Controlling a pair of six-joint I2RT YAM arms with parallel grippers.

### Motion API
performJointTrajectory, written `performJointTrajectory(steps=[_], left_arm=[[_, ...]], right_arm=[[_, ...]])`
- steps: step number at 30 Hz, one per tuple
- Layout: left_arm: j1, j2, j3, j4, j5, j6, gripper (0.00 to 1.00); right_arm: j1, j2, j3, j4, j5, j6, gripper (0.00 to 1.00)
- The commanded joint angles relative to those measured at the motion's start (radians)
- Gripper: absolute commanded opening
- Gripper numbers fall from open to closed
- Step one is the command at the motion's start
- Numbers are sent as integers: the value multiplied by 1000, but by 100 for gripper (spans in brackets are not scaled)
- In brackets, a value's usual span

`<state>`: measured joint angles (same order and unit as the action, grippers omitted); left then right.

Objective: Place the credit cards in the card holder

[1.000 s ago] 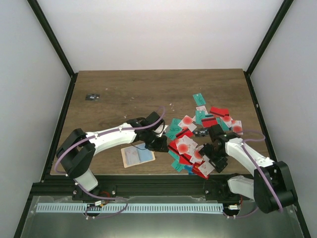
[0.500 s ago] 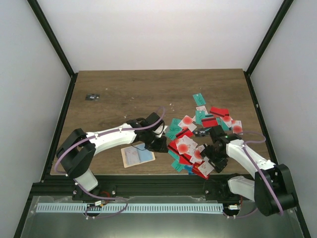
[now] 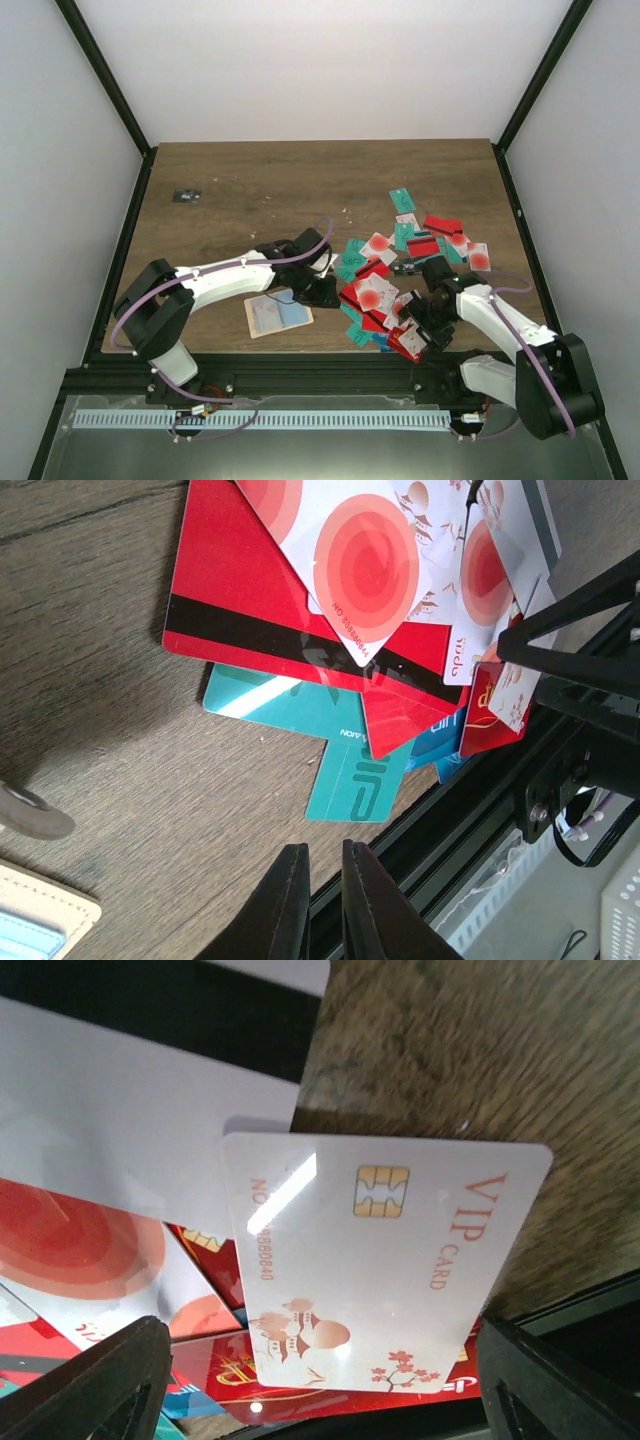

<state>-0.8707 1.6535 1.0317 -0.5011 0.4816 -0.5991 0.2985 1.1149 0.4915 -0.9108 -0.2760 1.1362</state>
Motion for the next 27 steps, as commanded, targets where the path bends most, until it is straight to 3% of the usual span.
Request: performJointTrajectory(steps=[1,11,13,17,27], left_arm=[[-6,5,-1,29,16,-1,12],[-6,-2,-21,35,9,-1,12],[-7,-3,-24,36,9,2,12],[-6,-1,-25,36,9,6,12],[-7,-9,-34,26,3,18,11]], right_arm=[[26,23,-26,-37,-12,45,86],[33,40,2,-52,54,121,85],[32,42,3,-41,75,131,81],[33,58,-12,1,82,135,64],[32,105,34,15,69,96,49]])
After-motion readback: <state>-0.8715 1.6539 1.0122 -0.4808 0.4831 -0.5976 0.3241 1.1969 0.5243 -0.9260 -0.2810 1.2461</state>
